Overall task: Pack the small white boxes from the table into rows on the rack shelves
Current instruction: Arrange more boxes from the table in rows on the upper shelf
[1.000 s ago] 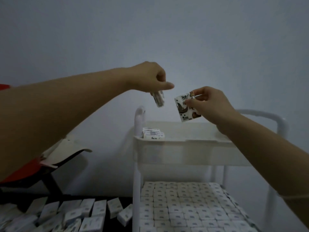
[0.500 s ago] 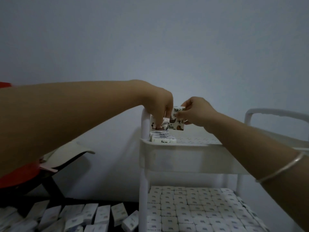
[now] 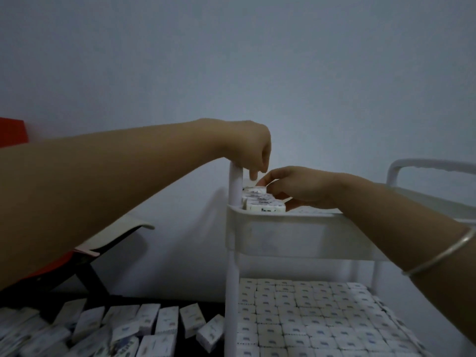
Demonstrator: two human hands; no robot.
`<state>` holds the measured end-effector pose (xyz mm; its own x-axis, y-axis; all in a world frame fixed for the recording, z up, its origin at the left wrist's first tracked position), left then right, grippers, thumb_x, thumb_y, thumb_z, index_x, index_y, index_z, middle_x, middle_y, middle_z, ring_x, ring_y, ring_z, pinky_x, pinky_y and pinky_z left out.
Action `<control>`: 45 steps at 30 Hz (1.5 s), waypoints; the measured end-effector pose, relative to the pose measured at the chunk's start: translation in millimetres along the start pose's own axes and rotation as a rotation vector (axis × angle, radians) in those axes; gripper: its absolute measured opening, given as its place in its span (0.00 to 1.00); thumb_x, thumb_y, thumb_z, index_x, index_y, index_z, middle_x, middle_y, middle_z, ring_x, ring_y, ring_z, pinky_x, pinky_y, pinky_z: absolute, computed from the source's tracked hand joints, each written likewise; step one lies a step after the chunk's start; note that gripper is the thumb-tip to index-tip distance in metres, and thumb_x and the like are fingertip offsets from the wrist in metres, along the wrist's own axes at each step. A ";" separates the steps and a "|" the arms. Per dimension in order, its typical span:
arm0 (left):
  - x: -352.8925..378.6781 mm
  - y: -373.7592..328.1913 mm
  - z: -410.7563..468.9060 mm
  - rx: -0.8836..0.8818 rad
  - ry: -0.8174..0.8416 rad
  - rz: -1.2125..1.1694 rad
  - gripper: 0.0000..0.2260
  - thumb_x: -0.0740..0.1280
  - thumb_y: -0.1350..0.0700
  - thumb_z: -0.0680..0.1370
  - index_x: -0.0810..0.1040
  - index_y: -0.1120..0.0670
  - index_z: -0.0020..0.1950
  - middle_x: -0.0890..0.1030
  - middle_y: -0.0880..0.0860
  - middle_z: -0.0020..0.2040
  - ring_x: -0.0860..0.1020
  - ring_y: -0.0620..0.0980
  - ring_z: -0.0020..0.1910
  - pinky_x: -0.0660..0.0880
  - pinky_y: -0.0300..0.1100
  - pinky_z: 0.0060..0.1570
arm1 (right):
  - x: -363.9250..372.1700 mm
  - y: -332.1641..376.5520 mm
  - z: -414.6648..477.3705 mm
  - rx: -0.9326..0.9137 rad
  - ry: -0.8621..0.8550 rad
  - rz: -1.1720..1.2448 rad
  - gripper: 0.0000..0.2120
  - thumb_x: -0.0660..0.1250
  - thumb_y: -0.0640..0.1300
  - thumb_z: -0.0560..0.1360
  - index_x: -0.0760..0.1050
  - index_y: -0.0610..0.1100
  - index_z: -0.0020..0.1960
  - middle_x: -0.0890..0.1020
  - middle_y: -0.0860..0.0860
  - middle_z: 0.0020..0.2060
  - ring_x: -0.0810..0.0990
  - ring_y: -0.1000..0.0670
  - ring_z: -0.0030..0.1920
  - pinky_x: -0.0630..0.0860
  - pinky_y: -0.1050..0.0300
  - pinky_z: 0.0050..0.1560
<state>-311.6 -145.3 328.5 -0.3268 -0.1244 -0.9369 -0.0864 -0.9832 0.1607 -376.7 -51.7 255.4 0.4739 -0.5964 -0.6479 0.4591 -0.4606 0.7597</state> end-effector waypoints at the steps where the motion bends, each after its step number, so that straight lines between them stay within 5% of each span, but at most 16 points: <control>1: -3.0 2.4 -5.5 0.005 -0.068 -0.051 0.07 0.67 0.58 0.76 0.83 0.50 0.50 0.83 0.44 0.45 0.78 0.41 0.45 0.74 0.35 0.43 | 0.1 -1.1 -0.4 0.007 0.008 -0.007 0.13 0.55 0.34 0.80 0.75 0.46 0.54 0.82 0.52 0.44 0.80 0.57 0.37 0.76 0.62 0.40; 7: -4.0 16.4 -54.7 -0.009 -0.483 -0.392 0.12 0.63 0.59 0.78 0.80 0.47 0.57 0.79 0.44 0.56 0.75 0.41 0.56 0.69 0.35 0.54 | 1.7 -2.4 -5.0 0.029 -0.060 -0.051 0.16 0.53 0.35 0.79 0.74 0.48 0.57 0.80 0.56 0.44 0.77 0.58 0.38 0.72 0.63 0.41; 11: 12.1 17.5 -93.9 -0.008 -0.572 -0.521 0.12 0.63 0.61 0.77 0.78 0.44 0.52 0.77 0.43 0.55 0.75 0.39 0.54 0.71 0.35 0.56 | 1.4 0.4 -4.4 0.040 -0.088 -0.017 0.16 0.56 0.54 0.82 0.76 0.46 0.59 0.79 0.51 0.48 0.77 0.54 0.38 0.73 0.60 0.42; 17: 41.6 12.4 -128.4 -0.096 -0.642 -0.598 0.15 0.64 0.63 0.77 0.75 0.46 0.58 0.72 0.46 0.64 0.73 0.41 0.58 0.71 0.35 0.58 | 0.2 1.4 3.9 0.089 -0.078 -0.077 0.13 0.65 0.50 0.78 0.76 0.51 0.61 0.78 0.52 0.55 0.77 0.54 0.40 0.74 0.60 0.44; 23: 54.9 14.4 -141.6 -0.161 -0.635 -0.734 0.15 0.63 0.64 0.78 0.74 0.47 0.60 0.72 0.46 0.64 0.74 0.41 0.59 0.72 0.25 0.47 | 0.9 0.1 0.5 0.091 -0.105 -0.072 0.12 0.63 0.53 0.78 0.77 0.53 0.60 0.79 0.52 0.55 0.79 0.55 0.39 0.73 0.63 0.35; 28: 67.8 20.8 -158.7 -0.196 -0.636 -0.738 0.15 0.63 0.64 0.78 0.75 0.50 0.61 0.73 0.47 0.63 0.74 0.42 0.59 0.72 0.28 0.47 | -0.1 6.0 -5.0 0.017 -0.213 -0.080 0.17 0.58 0.54 0.81 0.71 0.50 0.67 0.78 0.49 0.59 0.77 0.51 0.51 0.75 0.57 0.41; 30: 72.6 24.5 -169.4 -0.217 -0.640 -0.723 0.14 0.62 0.64 0.77 0.76 0.50 0.60 0.74 0.47 0.61 0.75 0.42 0.56 0.74 0.33 0.48 | -2.6 15.2 -15.4 -0.081 -0.372 -0.160 0.17 0.60 0.51 0.81 0.73 0.46 0.66 0.77 0.46 0.61 0.76 0.46 0.58 0.77 0.52 0.51; 32: 83.2 27.8 -180.7 -0.255 -0.618 -0.725 0.13 0.62 0.64 0.77 0.78 0.50 0.56 0.76 0.45 0.56 0.77 0.40 0.49 0.73 0.33 0.45 | -0.3 30.8 -38.9 -0.235 -0.573 -0.310 0.13 0.62 0.50 0.79 0.78 0.45 0.59 0.80 0.49 0.55 0.77 0.48 0.56 0.72 0.57 0.55; 35: 121.4 25.7 -198.4 -0.275 -0.440 -0.766 0.11 0.63 0.65 0.76 0.80 0.50 0.50 0.81 0.45 0.47 0.79 0.44 0.45 0.74 0.33 0.45 | 24.9 48.6 -86.4 -0.448 -0.696 -0.235 0.11 0.62 0.49 0.77 0.80 0.43 0.48 0.81 0.54 0.39 0.79 0.52 0.43 0.72 0.58 0.46; 38: 179.1 16.1 -226.2 -0.262 -0.127 -0.731 0.09 0.65 0.62 0.77 0.81 0.49 0.48 0.83 0.46 0.46 0.80 0.42 0.46 0.75 0.34 0.48 | 76.7 51.6 -135.3 -0.550 -0.443 -0.082 0.08 0.64 0.45 0.76 0.79 0.48 0.40 0.77 0.59 0.27 0.74 0.61 0.30 0.71 0.65 0.35; 41: 223.8 13.8 -256.9 -0.231 0.079 -0.569 0.10 0.63 0.60 0.78 0.81 0.48 0.53 0.82 0.46 0.52 0.79 0.43 0.51 0.76 0.40 0.52 | 143.7 23.0 -162.4 -0.448 -0.045 -0.138 0.09 0.65 0.45 0.78 0.77 0.52 0.40 0.78 0.60 0.27 0.76 0.62 0.26 0.72 0.68 0.30; 45: 251.0 15.4 -289.1 -0.156 0.085 -0.295 0.12 0.63 0.55 0.78 0.80 0.46 0.59 0.78 0.46 0.58 0.73 0.46 0.59 0.71 0.43 0.58 | 226.8 -54.3 -155.3 -0.203 0.113 -0.471 0.09 0.60 0.47 0.80 0.77 0.53 0.56 0.83 0.55 0.48 0.82 0.52 0.47 0.78 0.55 0.50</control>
<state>-122.8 -230.3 6.1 -0.2288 0.1639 -0.9596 -0.0178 -0.9863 -0.1642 -177.5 -59.9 58.5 0.2538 -0.2759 -0.9271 0.7729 -0.5185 0.3659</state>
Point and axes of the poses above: each hand's wrist, its own z-axis towards the middle knuckle, its own x-axis out of the palm, y = z × x, the point moved 4 cm from there along z, towards the middle knuckle
